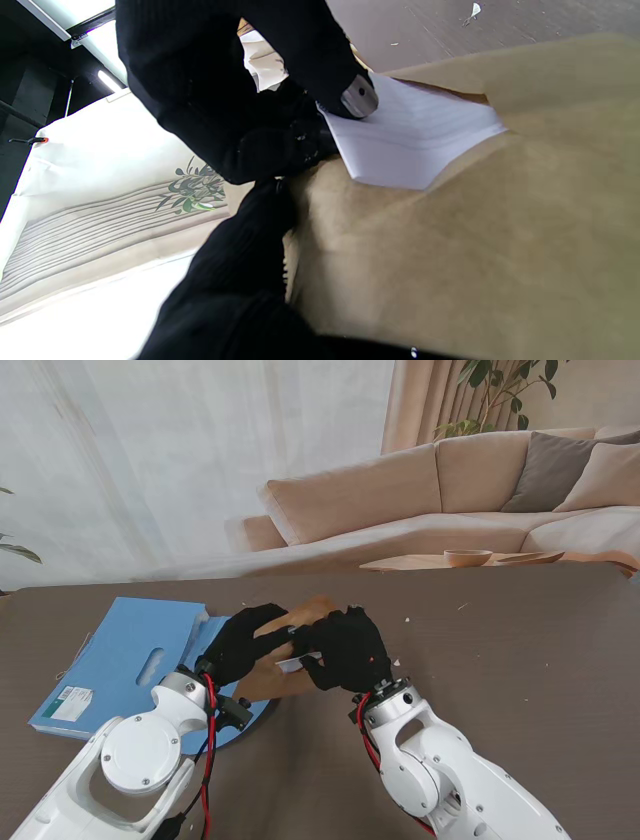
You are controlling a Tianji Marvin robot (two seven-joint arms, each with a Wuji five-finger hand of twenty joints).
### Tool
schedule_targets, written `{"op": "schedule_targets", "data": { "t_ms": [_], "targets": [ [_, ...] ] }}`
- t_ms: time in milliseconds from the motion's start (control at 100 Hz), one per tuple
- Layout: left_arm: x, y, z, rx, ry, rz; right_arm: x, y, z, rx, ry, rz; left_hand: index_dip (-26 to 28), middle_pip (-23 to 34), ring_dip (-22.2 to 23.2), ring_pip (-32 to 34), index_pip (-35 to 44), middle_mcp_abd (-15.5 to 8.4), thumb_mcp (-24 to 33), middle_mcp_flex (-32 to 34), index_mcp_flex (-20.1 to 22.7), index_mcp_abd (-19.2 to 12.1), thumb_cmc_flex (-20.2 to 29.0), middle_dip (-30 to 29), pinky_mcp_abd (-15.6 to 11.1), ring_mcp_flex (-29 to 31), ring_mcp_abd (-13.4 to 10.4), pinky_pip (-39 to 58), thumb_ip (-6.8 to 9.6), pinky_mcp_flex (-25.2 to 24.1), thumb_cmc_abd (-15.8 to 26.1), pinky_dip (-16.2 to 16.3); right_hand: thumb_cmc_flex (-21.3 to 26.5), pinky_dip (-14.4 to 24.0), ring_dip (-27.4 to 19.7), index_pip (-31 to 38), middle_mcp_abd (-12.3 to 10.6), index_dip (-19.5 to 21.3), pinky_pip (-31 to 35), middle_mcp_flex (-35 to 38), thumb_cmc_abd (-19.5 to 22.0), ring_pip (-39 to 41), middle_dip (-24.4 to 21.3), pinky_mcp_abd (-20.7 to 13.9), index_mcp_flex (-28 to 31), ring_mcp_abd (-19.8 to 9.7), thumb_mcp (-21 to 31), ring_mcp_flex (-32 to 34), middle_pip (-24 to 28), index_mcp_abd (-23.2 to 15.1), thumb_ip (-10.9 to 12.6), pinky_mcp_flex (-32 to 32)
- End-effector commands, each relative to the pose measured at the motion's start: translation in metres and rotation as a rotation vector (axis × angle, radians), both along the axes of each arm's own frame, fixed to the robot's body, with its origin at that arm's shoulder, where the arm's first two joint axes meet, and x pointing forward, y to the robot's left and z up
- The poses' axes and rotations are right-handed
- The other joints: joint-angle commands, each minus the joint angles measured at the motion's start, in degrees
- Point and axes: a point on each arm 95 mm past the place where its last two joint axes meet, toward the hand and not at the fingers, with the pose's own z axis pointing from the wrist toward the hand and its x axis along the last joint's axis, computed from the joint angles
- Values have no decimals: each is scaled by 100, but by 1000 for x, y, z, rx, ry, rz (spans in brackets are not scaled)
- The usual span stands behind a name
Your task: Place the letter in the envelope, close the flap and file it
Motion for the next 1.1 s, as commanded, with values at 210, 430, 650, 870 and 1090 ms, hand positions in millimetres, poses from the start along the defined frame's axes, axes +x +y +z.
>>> {"op": "schedule_targets", "data": {
  "t_ms": [210, 430, 650, 870, 1090],
  "targets": [
    [-2, -1, 2, -12, -6, -23, 0, 3, 1, 18, 23, -58, 99, 32, 168, 37, 223, -174, 3, -15, -78, -294, 346, 106, -9, -38, -51, 61, -81, -20, 200, 4, 27, 174, 153, 22, 166, -195, 404, 334, -7, 256, 56, 199, 125, 79, 157, 348, 269, 456, 68, 253],
    [-3, -2, 1, -15, -5, -31, 3, 9, 1, 10, 18, -39, 99, 26, 168, 30, 220, -176, 12, -16, -78, -295, 346, 114, -12, -38, -48, 56, -79, -21, 202, 4, 16, 181, 132, 27, 144, -281, 454, 398, -51, 248, -16, 207, 165, 77, 127, 414, 215, 465, 38, 312],
    [-4, -4, 2, -20, -5, -28, 4, 15, -1, 1, 15, -13, 104, 25, 169, 24, 226, -173, 21, -19, -78, -298, 346, 127, -12, -46, -49, 55, -80, -21, 197, 5, -33, 174, 91, 2, 21, -384, 461, 381, -75, 175, -104, 154, 149, 33, 88, 369, 100, 363, 20, 300],
    [-1, 0, 2, -22, -13, -15, -4, 6, 0, -2, 11, -42, 103, 21, 171, 20, 225, -177, 21, -23, -88, -294, 346, 136, -18, -52, -56, 48, -81, -25, 203, 4, -656, 237, -14, -898, -185, -262, 339, -698, -104, -379, -320, -133, -672, -28, -265, -378, -436, 318, 47, -148],
    [0, 3, 1, -25, -14, -5, -14, -5, 5, 16, -12, -96, 103, 17, 173, 17, 227, -170, 26, -22, -84, -293, 346, 141, -20, -50, -49, 39, -80, -31, 202, 3, -771, 306, -98, -1678, -193, 284, 194, -1406, 35, -756, -515, -227, -868, -51, -244, -846, -587, 278, 229, -413]
  ]
}}
